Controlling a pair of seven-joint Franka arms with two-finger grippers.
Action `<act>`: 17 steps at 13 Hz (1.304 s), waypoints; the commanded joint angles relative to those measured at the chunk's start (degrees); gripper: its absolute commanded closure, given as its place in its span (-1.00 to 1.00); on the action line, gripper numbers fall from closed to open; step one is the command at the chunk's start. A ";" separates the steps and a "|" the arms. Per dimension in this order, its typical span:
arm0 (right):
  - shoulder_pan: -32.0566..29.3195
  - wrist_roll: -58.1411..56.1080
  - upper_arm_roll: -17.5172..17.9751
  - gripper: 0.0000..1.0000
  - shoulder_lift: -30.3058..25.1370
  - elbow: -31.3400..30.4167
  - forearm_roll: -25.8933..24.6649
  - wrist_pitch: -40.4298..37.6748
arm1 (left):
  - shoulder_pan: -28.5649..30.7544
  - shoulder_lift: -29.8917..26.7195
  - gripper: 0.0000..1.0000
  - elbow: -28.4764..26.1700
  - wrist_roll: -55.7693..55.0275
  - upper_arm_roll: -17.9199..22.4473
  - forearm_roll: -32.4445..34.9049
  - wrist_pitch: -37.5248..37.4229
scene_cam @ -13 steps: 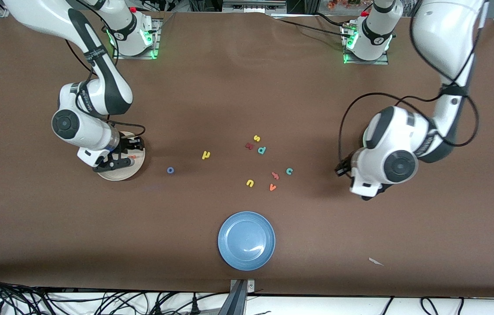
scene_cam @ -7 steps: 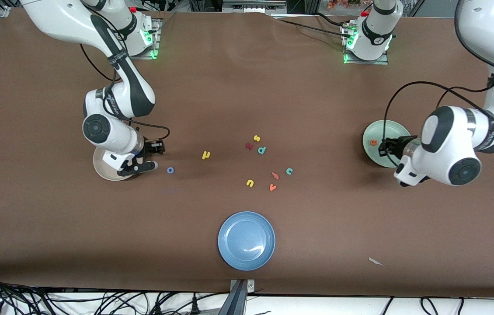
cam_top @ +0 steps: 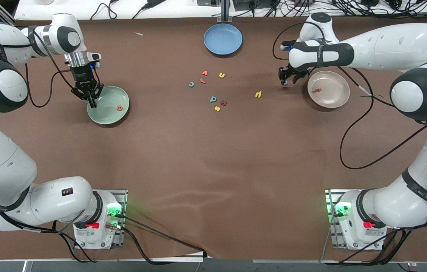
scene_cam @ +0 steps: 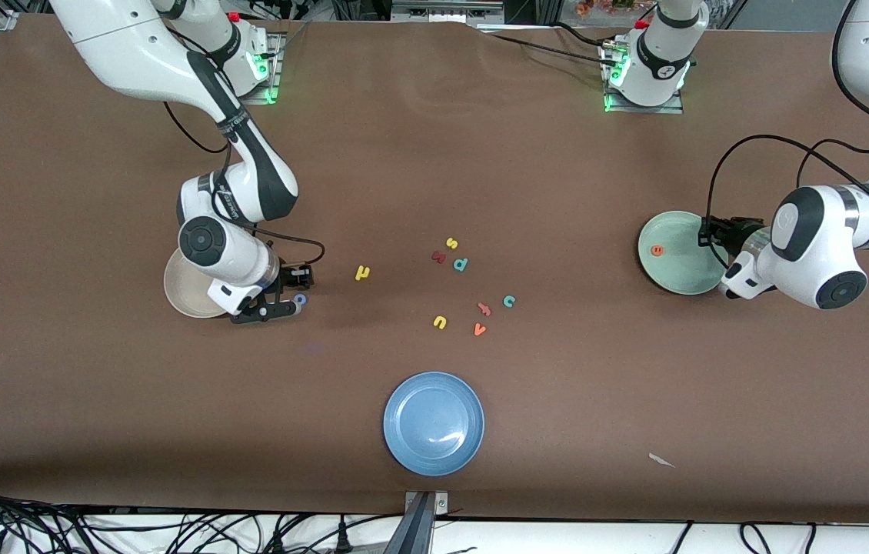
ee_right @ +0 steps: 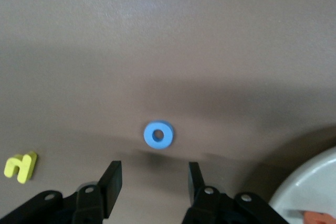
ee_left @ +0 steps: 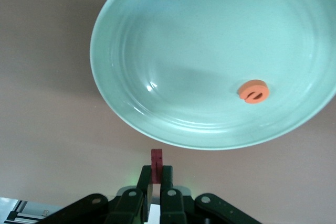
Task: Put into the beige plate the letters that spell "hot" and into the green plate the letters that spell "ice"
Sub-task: 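Carry the pink i to the green plate while the right gripper grasps blue o, then drop the blue o on the beige plate while the left gripper reaches teal u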
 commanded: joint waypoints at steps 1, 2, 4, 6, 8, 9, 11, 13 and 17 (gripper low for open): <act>0.71 1.48 -0.27 -0.19 2.36 2.23 -0.75 2.10 | -0.16 0.54 -0.08 0.04 1.14 -0.56 0.42 0.72; 0.71 1.48 -0.36 -0.19 2.98 1.97 -1.10 3.51 | -0.16 0.54 -0.99 0.21 0.96 -0.56 0.24 0.72; 0.71 1.48 -0.45 -0.12 3.51 1.88 -1.11 4.14 | -0.86 0.45 -1.00 1.78 0.44 -0.56 -0.54 0.72; 0.71 1.57 -0.45 -0.08 3.77 1.62 -1.19 4.23 | -1.56 -0.08 -1.00 3.90 -2.27 -1.08 -5.88 0.63; 0.71 1.65 -0.45 0.03 4.12 1.53 -1.19 4.31 | -4.27 0.62 -1.00 8.72 -11.99 -2.23 -11.08 1.42; 0.71 1.57 -0.45 0.15 4.13 1.53 -1.19 4.31 | -6.73 0.89 -1.00 10.39 -16.92 -2.23 -12.93 4.99; 0.71 1.57 -0.45 0.44 4.13 1.53 -1.19 4.31 | -10.78 1.15 -1.00 10.67 -26.76 -2.23 -15.66 14.03; 0.71 1.39 -0.45 0.78 4.13 1.53 -1.28 4.23 | -14.64 2.20 -1.00 10.67 -35.38 -2.23 -15.93 21.69; 0.37 -0.36 -0.88 0.94 1.51 0.13 -1.46 3.35 | -22.55 5.89 -1.00 10.85 -47.27 -2.14 -15.41 35.76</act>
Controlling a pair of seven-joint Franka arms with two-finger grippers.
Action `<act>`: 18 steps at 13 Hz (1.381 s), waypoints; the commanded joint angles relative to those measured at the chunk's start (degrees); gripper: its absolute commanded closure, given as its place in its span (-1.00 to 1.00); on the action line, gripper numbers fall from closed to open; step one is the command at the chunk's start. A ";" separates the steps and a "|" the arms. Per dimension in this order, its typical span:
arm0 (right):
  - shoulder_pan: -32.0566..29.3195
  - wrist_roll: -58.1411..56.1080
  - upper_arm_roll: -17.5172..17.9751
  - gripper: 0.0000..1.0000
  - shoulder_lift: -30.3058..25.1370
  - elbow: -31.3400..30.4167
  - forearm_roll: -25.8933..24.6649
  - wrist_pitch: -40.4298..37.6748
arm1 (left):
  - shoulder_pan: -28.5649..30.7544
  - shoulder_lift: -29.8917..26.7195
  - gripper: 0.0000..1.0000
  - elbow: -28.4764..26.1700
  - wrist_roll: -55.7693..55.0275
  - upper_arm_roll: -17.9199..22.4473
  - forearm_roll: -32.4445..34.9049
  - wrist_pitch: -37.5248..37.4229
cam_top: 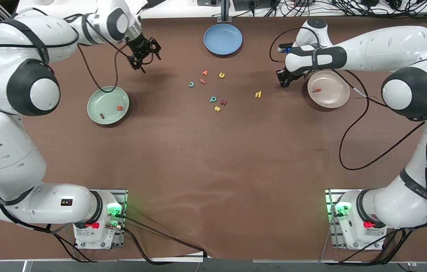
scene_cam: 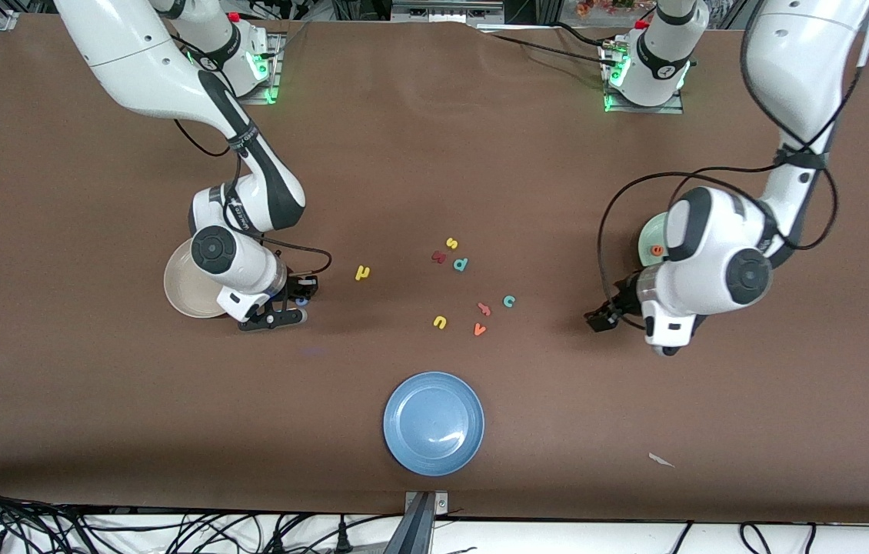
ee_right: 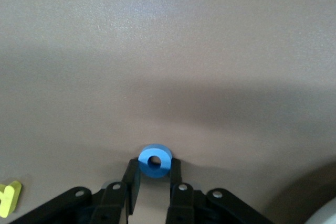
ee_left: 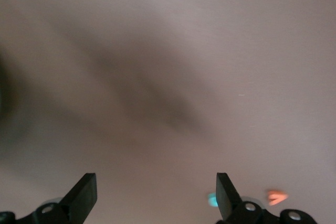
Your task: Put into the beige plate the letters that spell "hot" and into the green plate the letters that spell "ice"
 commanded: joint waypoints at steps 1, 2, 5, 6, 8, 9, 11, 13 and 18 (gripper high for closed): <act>-0.44 -1.83 -0.69 0.94 -4.07 -2.10 -0.99 -2.79 | -6.02 3.11 -1.00 1.05 -6.16 1.21 -1.01 6.75; -1.84 -3.41 -0.69 0.94 -6.53 -3.07 -0.99 -5.85 | -7.26 4.17 -1.00 1.57 -8.62 1.31 -0.93 9.04; -8.24 -14.37 -0.69 0.94 -12.87 -6.49 -0.99 -10.80 | -13.85 7.60 -0.86 4.38 -15.39 3.40 1.61 9.95; -9.83 -17.72 -0.69 0.93 -13.84 -7.55 -0.99 -10.81 | -16.13 7.78 -0.74 4.39 -17.42 4.55 3.97 9.68; -12.39 -21.60 -0.95 0.91 -14.90 -9.05 -0.99 -10.72 | -17.30 8.91 -0.41 4.39 -19.45 5.09 5.84 9.59; -12.83 -23.27 -1.91 0.82 -14.91 -9.49 -0.99 -10.72 | -17.38 9.36 -0.29 4.39 -19.46 5.09 5.93 9.68; -12.92 -24.08 -2.45 0.34 -14.64 -9.85 -0.91 -10.19 | -18.52 10.32 -0.27 4.39 -19.64 5.09 5.93 9.68; -12.84 -23.11 -2.36 0.11 -14.64 -9.85 -0.47 -10.19 | -19.14 11.29 -0.27 4.39 -20.07 5.09 5.93 9.68; -12.49 -19.52 -2.01 -0.02 -14.38 -9.76 0.06 -10.46 | -19.49 11.65 0.01 4.48 -21.04 5.09 5.93 9.77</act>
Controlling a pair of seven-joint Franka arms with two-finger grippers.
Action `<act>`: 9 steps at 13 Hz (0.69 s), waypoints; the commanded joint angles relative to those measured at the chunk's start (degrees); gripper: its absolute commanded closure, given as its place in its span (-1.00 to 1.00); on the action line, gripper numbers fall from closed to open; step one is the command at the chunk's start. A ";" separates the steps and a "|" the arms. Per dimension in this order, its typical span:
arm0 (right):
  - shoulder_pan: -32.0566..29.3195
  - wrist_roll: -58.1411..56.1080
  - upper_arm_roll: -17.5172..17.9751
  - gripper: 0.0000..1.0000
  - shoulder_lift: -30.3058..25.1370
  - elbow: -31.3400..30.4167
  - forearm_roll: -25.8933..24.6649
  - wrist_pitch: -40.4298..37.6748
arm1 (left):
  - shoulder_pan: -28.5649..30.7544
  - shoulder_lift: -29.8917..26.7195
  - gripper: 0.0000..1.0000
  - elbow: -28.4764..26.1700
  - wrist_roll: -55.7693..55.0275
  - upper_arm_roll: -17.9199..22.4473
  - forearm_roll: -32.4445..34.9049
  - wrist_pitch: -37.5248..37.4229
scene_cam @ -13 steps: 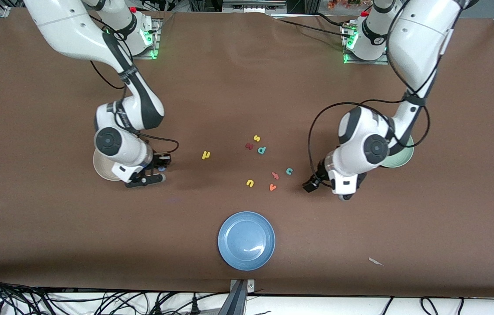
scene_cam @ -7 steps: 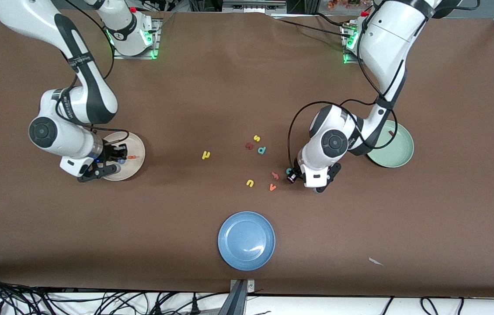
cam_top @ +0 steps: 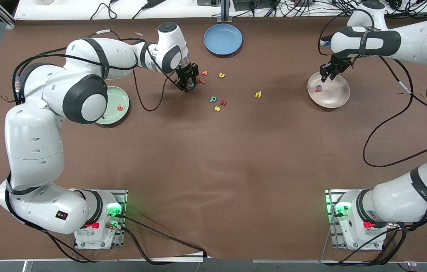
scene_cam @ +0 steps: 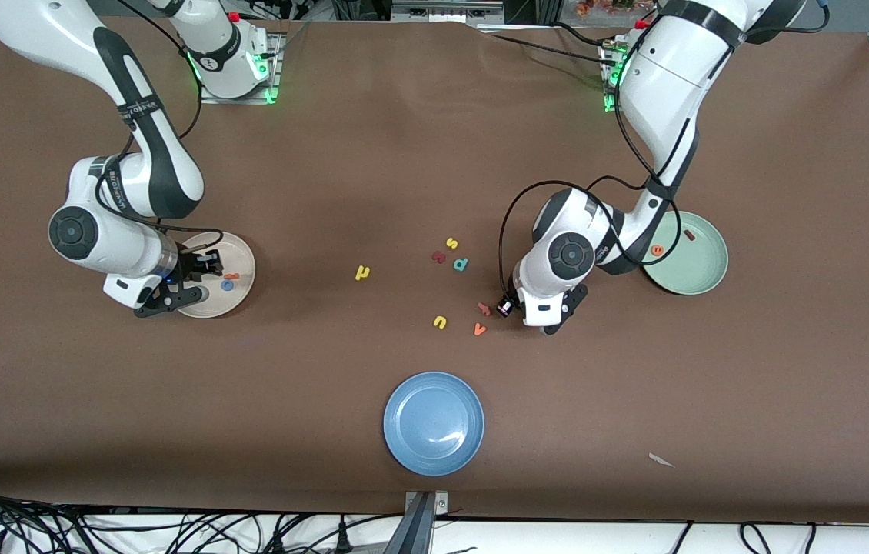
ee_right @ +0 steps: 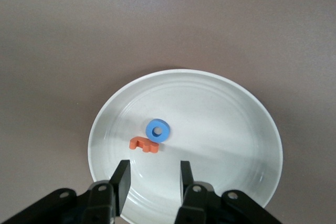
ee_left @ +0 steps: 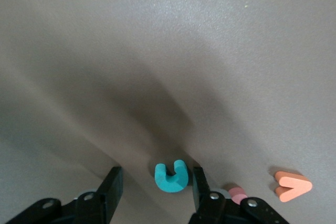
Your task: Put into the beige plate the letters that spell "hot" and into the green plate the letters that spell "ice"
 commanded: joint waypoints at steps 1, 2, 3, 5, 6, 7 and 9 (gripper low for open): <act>0.76 4.70 1.07 -0.02 -0.78 -1.17 0.38 0.50 | -1.29 0.81 0.17 1.49 -1.99 0.90 1.44 -0.34; 1.81 7.77 1.68 -0.02 -0.60 -0.99 0.38 0.68 | -1.38 1.07 0.39 1.49 -1.99 0.99 1.44 -0.34; 3.56 10.75 1.78 -0.02 -0.43 -0.82 0.55 0.77 | -1.38 1.16 0.62 1.49 -1.90 0.99 1.44 -0.42; 6.82 17.95 2.04 -0.04 0.27 -0.47 0.73 1.55 | -1.30 1.08 1.00 1.49 -1.73 1.16 1.61 -0.51; 8.23 21.91 2.91 -0.04 0.71 0.06 0.73 1.91 | -1.21 0.81 1.00 1.49 -1.55 1.43 2.31 -1.03; 9.37 26.21 4.23 -0.04 1.06 1.02 0.73 2.00 | -0.60 0.20 1.00 1.49 -1.46 1.52 4.75 -2.43; 11.83 34.74 5.90 -0.04 2.82 3.30 0.73 2.09 | 1.42 -2.69 1.00 1.49 1.15 1.08 8.46 -9.35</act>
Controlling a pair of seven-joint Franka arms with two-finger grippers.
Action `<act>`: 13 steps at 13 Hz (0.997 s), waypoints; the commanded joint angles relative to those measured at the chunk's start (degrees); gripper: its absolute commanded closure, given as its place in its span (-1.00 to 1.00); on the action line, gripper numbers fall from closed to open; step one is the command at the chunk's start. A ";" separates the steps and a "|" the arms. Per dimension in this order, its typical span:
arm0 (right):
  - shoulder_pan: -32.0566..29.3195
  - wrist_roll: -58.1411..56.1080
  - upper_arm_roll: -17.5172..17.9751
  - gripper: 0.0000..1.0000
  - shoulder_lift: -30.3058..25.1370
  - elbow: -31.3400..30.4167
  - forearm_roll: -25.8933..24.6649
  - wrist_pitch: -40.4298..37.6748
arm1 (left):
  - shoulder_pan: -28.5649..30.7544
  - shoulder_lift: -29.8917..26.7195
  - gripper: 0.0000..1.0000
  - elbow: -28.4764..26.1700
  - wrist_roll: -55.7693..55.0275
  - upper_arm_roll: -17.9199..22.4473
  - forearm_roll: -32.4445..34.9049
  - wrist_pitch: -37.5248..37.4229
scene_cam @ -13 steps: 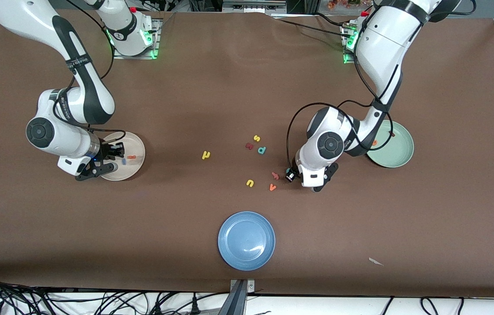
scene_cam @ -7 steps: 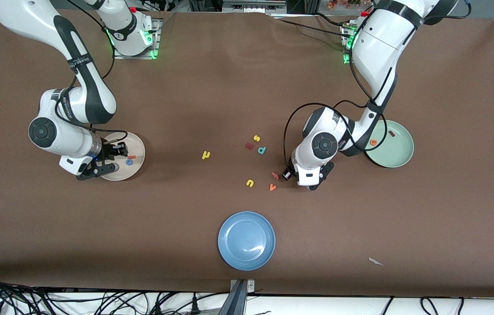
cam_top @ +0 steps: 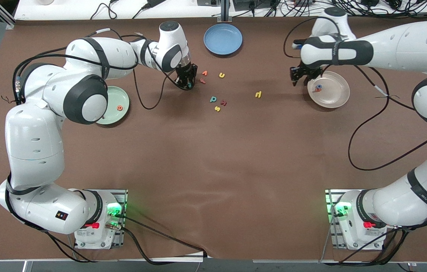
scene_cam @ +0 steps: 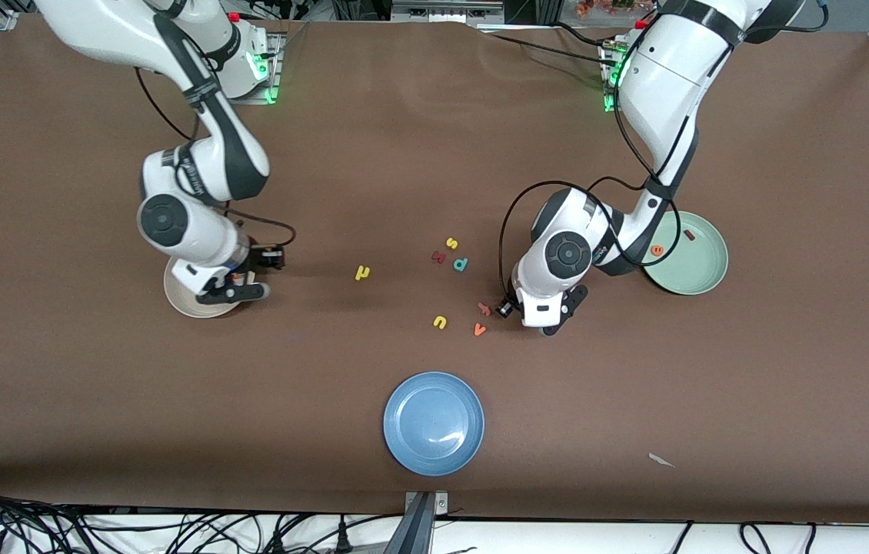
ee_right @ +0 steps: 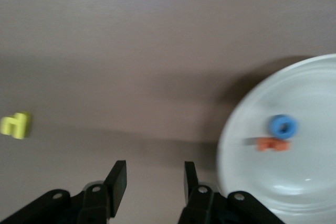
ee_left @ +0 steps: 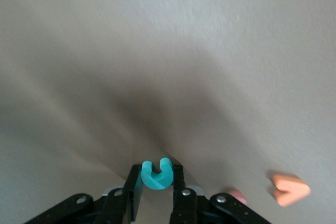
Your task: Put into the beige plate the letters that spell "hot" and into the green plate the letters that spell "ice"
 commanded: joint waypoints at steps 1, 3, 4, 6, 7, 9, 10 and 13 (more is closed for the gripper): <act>3.02 10.49 1.56 -0.04 2.66 3.87 0.50 0.07 | 2.82 -4.56 1.00 0.25 5.15 0.27 2.84 -9.67; 5.74 17.61 1.65 -0.04 4.76 6.42 0.50 1.21 | 6.68 -7.99 1.00 0.25 11.92 -0.43 1.53 -17.58; 7.41 20.95 1.65 -0.04 5.90 7.65 0.50 2.17 | 8.70 -9.31 1.00 0.25 16.48 -0.61 0.39 -21.70; 10.31 27.28 1.65 -0.04 8.80 10.55 0.41 4.11 | 12.74 -10.90 1.00 -0.19 24.83 -0.61 0.20 -30.93; 12.33 30.27 1.56 -0.04 10.38 12.22 0.32 4.81 | 15.03 -11.86 1.00 -0.63 28.88 -0.61 0.37 -34.37; 15.06 34.68 1.39 -0.04 13.20 14.60 -0.73 6.04 | 20.04 -13.01 1.00 -0.72 37.05 -0.53 1.16 -40.70; 15.24 34.78 1.39 -0.04 13.65 14.52 -1.25 7.36 | 22.06 -13.02 1.00 -0.81 41.01 -0.44 1.51 -42.73; 14.90 34.61 1.21 -0.04 13.74 13.38 -1.79 7.99 | 27.16 -12.93 1.00 -5.19 50.07 -0.53 6.51 -42.84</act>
